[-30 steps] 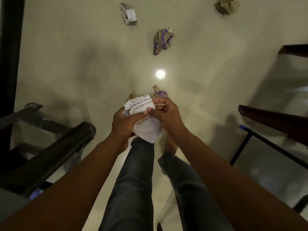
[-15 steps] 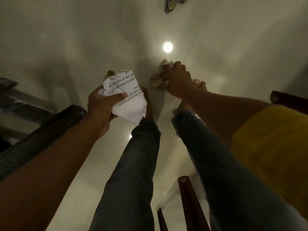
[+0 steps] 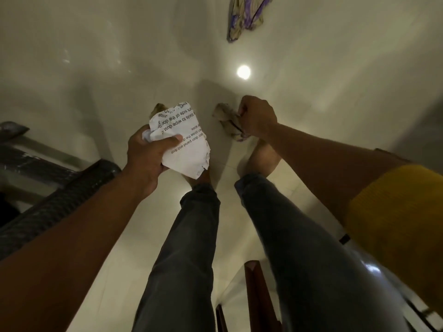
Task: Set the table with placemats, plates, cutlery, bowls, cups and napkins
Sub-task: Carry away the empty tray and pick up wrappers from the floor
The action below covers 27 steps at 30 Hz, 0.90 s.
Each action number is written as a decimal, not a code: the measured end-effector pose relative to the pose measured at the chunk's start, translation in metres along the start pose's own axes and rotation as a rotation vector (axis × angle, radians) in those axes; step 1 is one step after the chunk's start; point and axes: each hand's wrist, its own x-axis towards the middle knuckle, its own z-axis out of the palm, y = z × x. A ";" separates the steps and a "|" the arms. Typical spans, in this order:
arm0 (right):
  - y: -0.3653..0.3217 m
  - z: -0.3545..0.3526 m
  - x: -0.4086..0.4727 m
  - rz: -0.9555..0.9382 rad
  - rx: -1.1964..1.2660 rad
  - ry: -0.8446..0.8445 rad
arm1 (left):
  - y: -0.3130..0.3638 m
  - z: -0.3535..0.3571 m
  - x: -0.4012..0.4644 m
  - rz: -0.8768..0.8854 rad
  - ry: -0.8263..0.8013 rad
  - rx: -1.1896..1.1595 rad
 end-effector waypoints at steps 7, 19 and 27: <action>-0.014 -0.156 -0.099 -0.057 0.832 0.000 | 0.063 0.049 -0.050 0.054 0.009 -0.004; -0.076 -0.225 -0.202 -0.082 1.029 -0.150 | 0.123 0.118 -0.152 0.125 -0.066 -0.116; -0.099 -0.215 -0.201 0.005 1.056 -0.188 | 0.132 0.108 -0.158 -0.048 -0.200 -0.321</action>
